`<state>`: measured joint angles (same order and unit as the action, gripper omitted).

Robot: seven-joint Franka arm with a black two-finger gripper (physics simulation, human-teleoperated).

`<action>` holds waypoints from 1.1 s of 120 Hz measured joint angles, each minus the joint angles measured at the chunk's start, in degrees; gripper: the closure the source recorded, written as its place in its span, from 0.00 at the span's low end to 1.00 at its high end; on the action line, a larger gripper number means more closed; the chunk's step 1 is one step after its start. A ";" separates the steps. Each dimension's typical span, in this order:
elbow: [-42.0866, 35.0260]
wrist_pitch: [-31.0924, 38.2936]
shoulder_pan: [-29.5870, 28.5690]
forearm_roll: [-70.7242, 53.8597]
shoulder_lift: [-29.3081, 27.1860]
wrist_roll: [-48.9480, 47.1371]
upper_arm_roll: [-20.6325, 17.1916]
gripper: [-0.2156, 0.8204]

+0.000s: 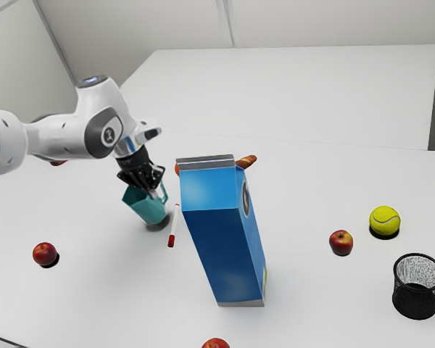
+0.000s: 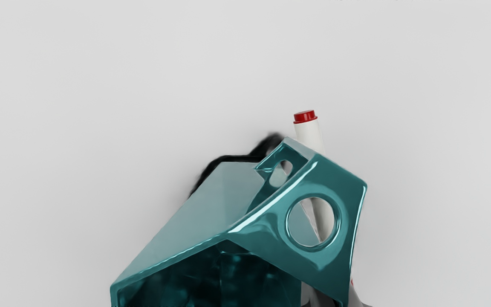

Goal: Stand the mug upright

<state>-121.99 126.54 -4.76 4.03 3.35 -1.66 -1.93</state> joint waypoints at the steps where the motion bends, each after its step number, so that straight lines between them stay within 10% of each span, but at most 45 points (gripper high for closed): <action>1: 0.03 0.07 -0.14 -0.04 0.14 -0.14 0.00 0.97; 43: 0.23 2.15 -2.68 -0.51 2.55 -4.87 -0.51 0.97; 80: 0.32 1.48 -2.79 -0.20 -0.89 -6.84 -0.46 0.42; 132: 11.46 -7.34 -1.79 -7.13 -3.73 -6.44 -0.46 0.24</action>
<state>-110.53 119.20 -6.55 -3.10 -0.38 -8.10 -2.40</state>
